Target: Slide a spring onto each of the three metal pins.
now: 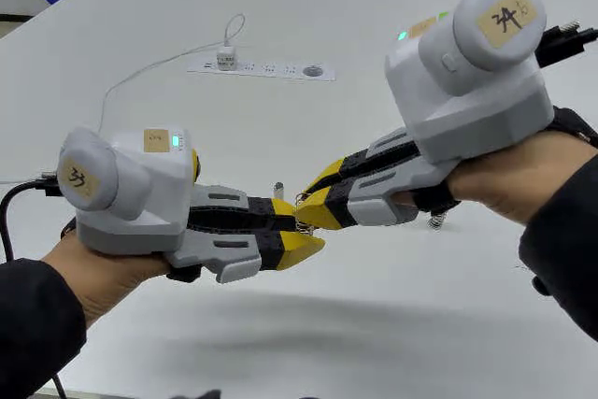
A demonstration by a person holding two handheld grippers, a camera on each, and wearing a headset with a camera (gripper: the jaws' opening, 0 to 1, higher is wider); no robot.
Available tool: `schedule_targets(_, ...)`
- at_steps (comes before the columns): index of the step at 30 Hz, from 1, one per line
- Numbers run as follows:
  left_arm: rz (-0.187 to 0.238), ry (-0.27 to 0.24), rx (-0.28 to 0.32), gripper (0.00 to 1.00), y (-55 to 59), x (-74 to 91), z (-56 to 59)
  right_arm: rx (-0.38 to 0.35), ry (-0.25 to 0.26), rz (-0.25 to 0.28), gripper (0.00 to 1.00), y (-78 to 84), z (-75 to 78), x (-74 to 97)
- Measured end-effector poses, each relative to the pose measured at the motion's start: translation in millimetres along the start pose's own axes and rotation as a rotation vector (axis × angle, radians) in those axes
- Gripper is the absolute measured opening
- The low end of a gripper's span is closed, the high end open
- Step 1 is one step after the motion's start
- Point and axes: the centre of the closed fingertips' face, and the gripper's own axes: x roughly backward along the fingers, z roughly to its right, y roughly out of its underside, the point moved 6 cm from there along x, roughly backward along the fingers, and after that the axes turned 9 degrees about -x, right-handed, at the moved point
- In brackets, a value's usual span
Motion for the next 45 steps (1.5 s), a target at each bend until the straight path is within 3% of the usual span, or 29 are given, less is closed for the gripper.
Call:
schedule_targets(9,-0.006,0.003,0.006,0.12,1.0,0.3,0.1,0.0,0.001,-0.003,0.12,0.3,-0.9,-0.2)
schedule_targets(12,-0.01,-0.007,0.019,0.22,1.8,0.8,-1.5,-0.004,0.006,0.0,0.12,-0.2,0.0,0.7)
schedule_targets(19,-0.013,-0.025,0.037,0.3,3.3,6.0,-5.1,-0.009,0.031,0.006,0.12,-0.5,6.9,5.4)
schedule_targets(23,-0.005,-0.063,0.056,0.38,3.7,14.4,-10.8,-0.019,0.057,0.018,0.12,-1.1,15.3,12.1)
schedule_targets(38,-0.016,-0.162,0.083,0.47,13.8,43.0,-20.9,-0.067,0.206,0.089,0.12,0.2,60.2,32.3)
schedule_targets(45,-0.017,-0.207,0.105,0.54,17.9,51.3,-24.2,-0.088,0.278,0.123,0.12,1.2,81.1,30.0)
